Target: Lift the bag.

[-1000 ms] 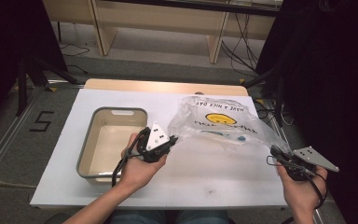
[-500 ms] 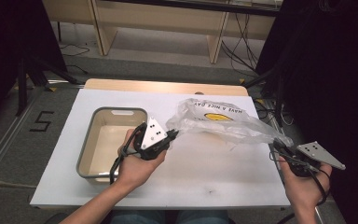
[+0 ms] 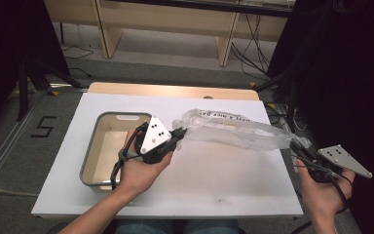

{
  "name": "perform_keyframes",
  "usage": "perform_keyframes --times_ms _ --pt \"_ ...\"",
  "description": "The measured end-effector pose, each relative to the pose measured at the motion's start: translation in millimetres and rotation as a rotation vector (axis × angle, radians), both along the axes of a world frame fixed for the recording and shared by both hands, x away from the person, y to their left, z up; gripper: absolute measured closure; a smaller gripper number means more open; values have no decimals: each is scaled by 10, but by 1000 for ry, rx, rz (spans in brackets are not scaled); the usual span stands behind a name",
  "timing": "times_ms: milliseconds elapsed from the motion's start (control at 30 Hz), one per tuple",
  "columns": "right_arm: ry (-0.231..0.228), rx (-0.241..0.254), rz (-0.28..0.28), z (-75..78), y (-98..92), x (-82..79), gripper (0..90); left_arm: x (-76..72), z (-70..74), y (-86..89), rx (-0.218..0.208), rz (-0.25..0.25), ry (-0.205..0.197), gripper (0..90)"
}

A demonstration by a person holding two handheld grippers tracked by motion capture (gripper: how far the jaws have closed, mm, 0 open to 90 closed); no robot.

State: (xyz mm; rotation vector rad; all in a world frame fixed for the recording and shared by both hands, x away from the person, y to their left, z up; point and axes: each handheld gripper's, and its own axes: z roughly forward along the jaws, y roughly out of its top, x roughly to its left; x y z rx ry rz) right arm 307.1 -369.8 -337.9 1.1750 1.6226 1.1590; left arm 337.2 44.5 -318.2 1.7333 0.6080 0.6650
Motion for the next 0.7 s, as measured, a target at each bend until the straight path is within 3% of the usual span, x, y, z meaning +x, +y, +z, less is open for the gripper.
perform_keyframes --times_ms 700 --pt "-82 -3 20 316 104 39 900 3 359 85 -73 13 -61 896"
